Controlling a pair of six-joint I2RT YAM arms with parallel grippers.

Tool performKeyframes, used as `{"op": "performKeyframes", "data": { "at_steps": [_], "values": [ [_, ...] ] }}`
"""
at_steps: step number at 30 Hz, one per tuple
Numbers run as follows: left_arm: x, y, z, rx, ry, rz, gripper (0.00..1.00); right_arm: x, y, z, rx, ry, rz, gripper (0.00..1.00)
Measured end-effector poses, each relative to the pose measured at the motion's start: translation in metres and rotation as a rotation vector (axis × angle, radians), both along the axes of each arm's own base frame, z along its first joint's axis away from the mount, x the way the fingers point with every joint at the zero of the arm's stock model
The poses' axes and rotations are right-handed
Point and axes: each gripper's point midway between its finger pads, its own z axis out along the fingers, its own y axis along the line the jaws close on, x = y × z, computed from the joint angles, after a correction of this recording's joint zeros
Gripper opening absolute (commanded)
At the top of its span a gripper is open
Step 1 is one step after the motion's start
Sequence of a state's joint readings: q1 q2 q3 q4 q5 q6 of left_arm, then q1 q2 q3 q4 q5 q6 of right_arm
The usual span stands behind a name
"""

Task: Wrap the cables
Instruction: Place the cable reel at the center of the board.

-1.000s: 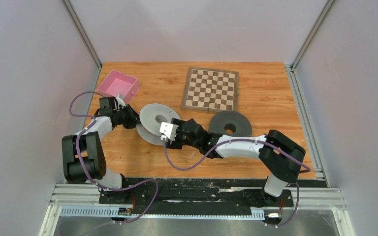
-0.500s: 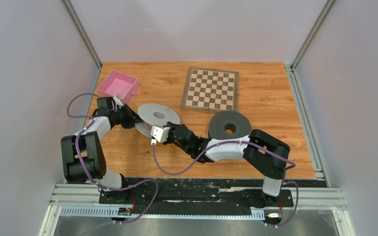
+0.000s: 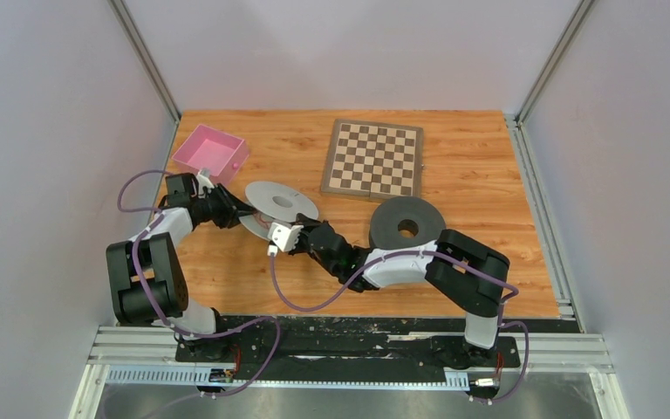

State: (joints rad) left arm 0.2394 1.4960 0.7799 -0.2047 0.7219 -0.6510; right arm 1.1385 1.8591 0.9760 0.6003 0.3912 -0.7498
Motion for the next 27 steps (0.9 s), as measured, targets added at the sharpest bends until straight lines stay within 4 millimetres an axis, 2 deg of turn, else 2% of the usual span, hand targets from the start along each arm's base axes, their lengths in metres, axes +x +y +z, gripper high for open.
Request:
{"op": "performKeyframes", "data": {
  "at_steps": [15, 21, 27],
  "values": [
    [-0.008, -0.002, 0.002, -0.066, 0.030, 0.036, 0.39, -0.004, -0.001, -0.003, 0.003, -0.026, 0.011, 0.00],
    [-0.007, -0.001, 0.009, -0.077, 0.020, 0.052, 0.32, -0.004, -0.001, -0.007, 0.003, -0.046, 0.008, 0.00],
    [-0.008, 0.000, 0.011, -0.100, 0.039, 0.078, 0.32, -0.003, 0.000, -0.006, 0.007, -0.052, 0.003, 0.00]
  ]
}}
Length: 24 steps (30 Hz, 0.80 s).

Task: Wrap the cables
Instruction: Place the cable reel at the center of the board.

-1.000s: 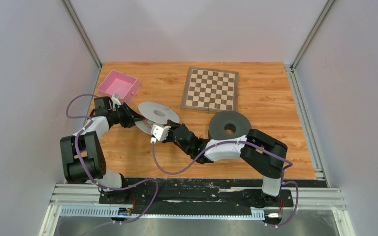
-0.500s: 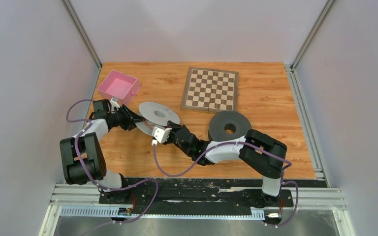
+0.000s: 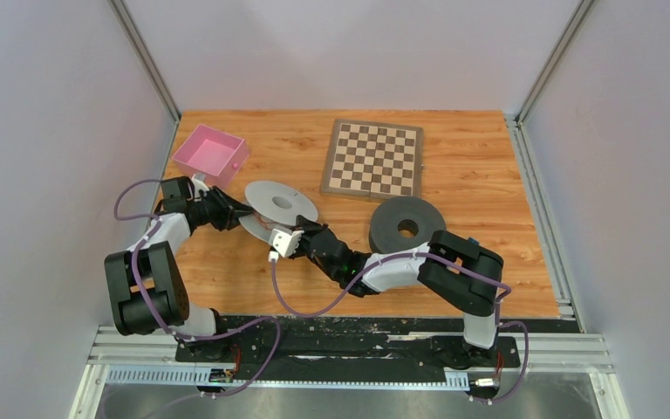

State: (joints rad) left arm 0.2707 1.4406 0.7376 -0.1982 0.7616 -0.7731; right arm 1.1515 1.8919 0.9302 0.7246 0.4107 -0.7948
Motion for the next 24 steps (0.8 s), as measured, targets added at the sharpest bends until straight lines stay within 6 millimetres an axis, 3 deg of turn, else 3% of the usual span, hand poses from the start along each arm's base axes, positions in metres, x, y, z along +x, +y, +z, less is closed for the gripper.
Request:
{"op": "performKeyframes", "data": {
  "at_steps": [8, 24],
  "values": [
    [-0.006, 0.003, 0.004, -0.003, 0.011, 0.031, 0.33, 0.000, 0.000, 0.000, 0.000, -0.001, -0.001, 0.00],
    [-0.009, 0.030, 0.011, 0.076, 0.006, 0.161, 0.34, -0.001, 0.009, -0.002, -0.026, -0.017, 0.007, 0.00]
  ]
}}
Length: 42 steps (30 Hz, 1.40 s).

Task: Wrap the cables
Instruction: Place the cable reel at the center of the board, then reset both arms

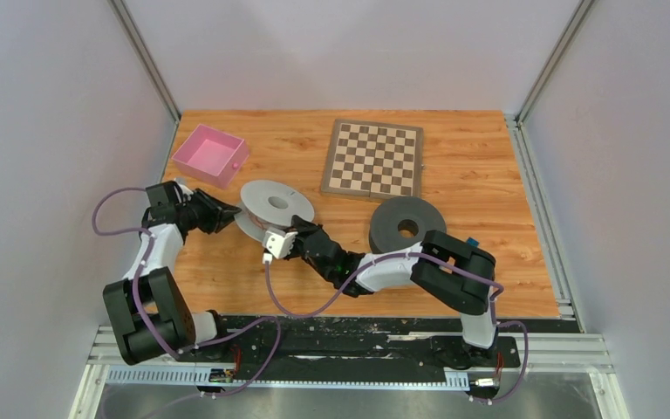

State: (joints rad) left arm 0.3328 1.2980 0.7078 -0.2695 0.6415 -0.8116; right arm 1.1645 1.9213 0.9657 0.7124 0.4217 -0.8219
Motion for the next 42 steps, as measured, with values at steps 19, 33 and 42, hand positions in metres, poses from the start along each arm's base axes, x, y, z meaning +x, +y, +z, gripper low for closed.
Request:
{"op": "performKeyframes", "data": {
  "at_steps": [19, 33, 42],
  "values": [
    [0.001, 0.061, 0.054, 0.295, -0.192, 0.261, 0.38, -0.012, 0.037, -0.024, -0.171, -0.125, -0.058, 0.19],
    [-0.002, 0.053, 0.053, 0.375, -0.218, 0.089, 0.40, -0.052, 0.010, -0.073, -0.332, 0.045, 0.012, 1.00],
    [-0.007, 0.016, 0.078, 0.414, -0.356, -0.075, 0.48, -0.097, -0.018, -0.019, -0.208, 0.262, 0.092, 1.00]
  ]
}}
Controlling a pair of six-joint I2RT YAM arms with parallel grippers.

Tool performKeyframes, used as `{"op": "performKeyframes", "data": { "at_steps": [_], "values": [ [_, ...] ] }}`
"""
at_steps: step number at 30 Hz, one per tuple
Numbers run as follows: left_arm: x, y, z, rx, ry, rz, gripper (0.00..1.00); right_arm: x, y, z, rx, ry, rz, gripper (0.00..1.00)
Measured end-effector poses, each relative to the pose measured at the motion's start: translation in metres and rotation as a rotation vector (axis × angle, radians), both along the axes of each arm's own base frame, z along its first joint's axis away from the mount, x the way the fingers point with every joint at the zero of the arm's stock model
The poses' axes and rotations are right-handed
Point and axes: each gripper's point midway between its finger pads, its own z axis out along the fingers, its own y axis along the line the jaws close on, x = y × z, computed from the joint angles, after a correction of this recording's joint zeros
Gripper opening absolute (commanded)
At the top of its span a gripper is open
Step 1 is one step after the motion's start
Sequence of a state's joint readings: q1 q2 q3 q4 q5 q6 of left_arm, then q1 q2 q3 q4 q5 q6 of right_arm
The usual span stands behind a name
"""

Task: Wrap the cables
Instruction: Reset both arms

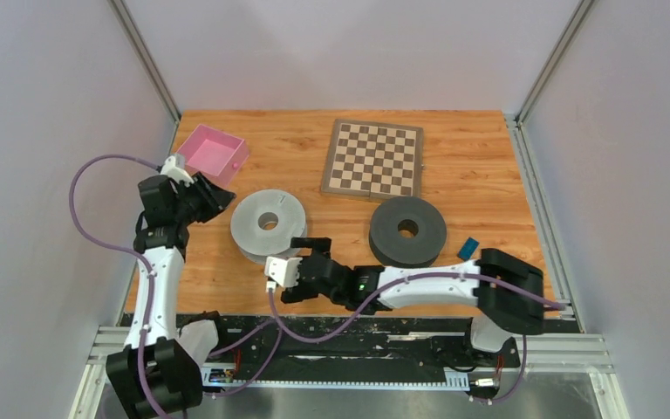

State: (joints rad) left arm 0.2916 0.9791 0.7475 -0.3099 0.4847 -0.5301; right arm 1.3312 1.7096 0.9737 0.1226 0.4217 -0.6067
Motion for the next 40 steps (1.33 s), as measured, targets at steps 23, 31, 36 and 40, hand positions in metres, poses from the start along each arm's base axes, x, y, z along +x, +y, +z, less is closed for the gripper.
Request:
{"op": "performKeyframes", "data": {
  "at_steps": [23, 31, 36, 40],
  "values": [
    [-0.118, -0.148, 0.141, 0.001, -0.626, -0.686, 1.00, -0.033, -0.189, 0.244, 1.066, 0.435, -0.438, 1.00],
    [-0.131, -0.136, 0.140, 0.032, -0.658, -0.600, 1.00, -0.025, -0.200, 0.201, 1.064, 0.494, -0.632, 1.00],
    [-0.127, -0.135, 0.131, 0.026, -0.620, -0.585, 1.00, -0.020, -0.205, 0.189, 1.036, 0.473, -0.692, 1.00],
    [-0.125, -0.134, 0.130, 0.026, -0.614, -0.579, 1.00, -0.019, -0.209, 0.191, 1.052, 0.464, -0.707, 1.00]
  ]
}}
